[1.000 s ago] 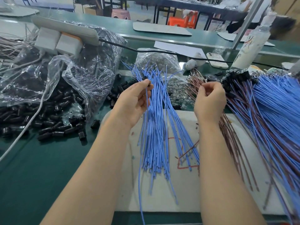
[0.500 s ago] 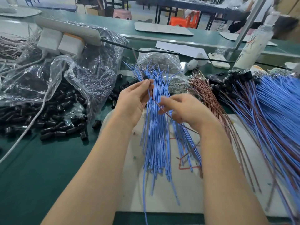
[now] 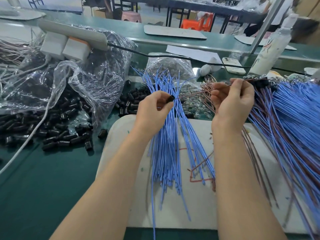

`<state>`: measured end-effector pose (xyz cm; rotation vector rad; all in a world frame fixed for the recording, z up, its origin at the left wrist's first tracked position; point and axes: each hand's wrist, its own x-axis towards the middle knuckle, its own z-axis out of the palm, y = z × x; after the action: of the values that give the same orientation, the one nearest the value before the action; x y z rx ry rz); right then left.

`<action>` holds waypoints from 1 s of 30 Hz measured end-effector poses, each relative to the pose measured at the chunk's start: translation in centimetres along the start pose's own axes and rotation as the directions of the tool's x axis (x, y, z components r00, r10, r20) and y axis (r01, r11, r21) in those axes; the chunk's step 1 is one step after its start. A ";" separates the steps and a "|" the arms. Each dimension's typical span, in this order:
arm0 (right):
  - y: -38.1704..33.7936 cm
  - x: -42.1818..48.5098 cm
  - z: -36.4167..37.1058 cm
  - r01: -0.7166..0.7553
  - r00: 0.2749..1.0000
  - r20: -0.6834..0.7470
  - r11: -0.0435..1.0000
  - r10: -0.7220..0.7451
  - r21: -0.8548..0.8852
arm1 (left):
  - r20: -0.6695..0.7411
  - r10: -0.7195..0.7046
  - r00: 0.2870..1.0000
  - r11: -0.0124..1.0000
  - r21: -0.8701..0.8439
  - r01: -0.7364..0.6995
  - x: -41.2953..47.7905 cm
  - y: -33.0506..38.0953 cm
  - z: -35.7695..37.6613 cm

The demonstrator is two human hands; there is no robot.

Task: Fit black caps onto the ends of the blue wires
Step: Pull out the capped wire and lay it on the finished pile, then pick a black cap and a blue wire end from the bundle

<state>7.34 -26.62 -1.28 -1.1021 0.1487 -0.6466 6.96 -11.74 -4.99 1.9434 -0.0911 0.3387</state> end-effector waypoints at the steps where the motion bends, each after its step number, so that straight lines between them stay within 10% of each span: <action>1: 0.0 0.1 0.0 0.034 0.999 -0.029 0.999 -0.033 0.009 | 0.018 0.040 0.999 0.996 0.074 -0.042 0.0 -0.1 0.1; 30: 0.1 -0.2 0.0 0.174 0.984 0.004 0.973 -0.176 -0.152 | 0.078 0.213 0.974 0.922 0.314 -0.227 -0.7 -0.2 0.5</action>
<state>7.22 -26.44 -1.38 -1.2687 0.1112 -0.8086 6.47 -12.13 -5.53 2.2712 -0.3012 0.4858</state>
